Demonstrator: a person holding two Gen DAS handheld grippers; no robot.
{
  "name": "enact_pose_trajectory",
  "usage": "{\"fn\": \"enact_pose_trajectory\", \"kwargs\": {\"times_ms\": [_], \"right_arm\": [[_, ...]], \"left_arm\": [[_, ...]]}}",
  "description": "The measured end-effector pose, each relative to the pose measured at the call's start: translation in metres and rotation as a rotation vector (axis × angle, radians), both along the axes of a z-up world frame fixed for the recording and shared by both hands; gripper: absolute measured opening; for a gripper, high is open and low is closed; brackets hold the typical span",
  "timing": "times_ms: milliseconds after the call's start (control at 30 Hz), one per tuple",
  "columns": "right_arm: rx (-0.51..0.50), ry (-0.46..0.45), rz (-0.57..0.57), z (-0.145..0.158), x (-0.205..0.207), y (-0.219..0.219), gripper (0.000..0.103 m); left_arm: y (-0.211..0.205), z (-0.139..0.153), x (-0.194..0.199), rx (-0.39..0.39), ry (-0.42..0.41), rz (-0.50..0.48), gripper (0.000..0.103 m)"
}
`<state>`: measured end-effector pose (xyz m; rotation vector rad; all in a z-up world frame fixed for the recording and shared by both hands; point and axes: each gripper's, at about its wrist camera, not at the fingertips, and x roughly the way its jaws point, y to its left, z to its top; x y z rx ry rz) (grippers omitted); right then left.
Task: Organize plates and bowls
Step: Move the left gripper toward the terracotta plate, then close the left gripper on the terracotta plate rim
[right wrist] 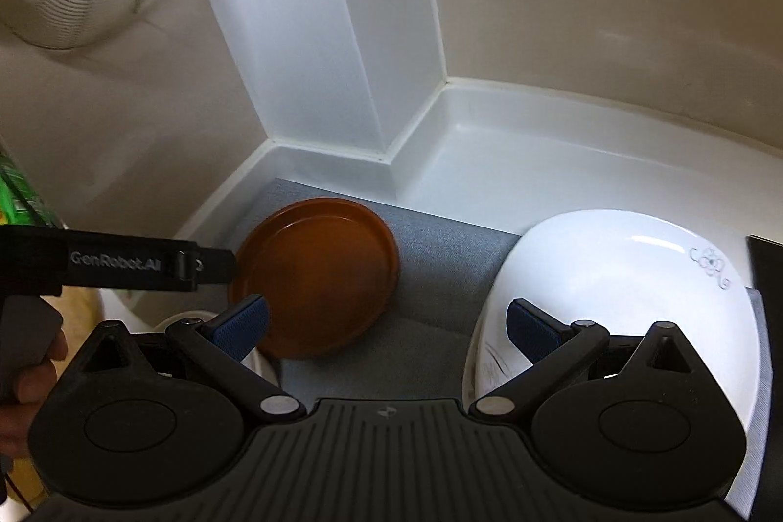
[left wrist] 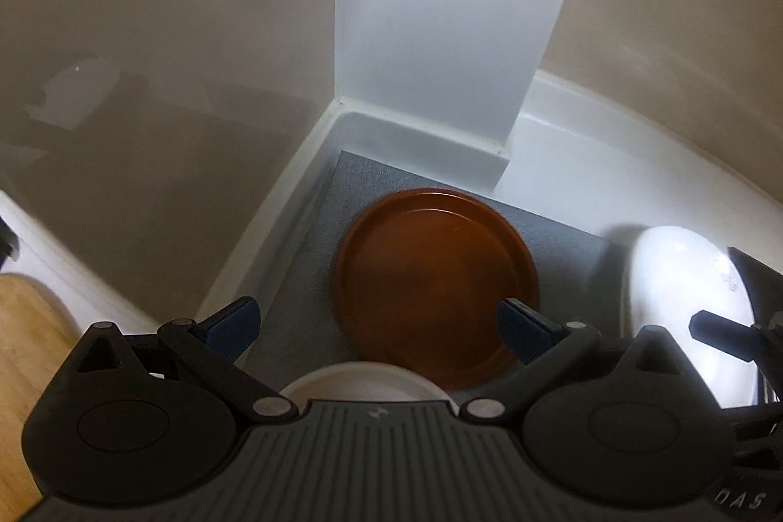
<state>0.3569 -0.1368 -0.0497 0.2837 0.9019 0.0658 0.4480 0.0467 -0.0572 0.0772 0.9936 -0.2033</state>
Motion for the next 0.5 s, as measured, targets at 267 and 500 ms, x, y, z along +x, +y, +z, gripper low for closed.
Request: {"fn": "enact_pose_trajectory", "kwargs": {"times_ms": [267,500], "right_arm": [[-0.004,0.05,0.113,-0.029,0.037,0.009,0.102],[-0.021,0.093,0.122,-0.053,0.065,0.015,0.098]], "left_arm": [[-0.005,-0.031,0.035,0.018,0.082,0.041,0.103],[-0.006,-0.055,0.058,0.028,0.144,0.043,0.103]]}}
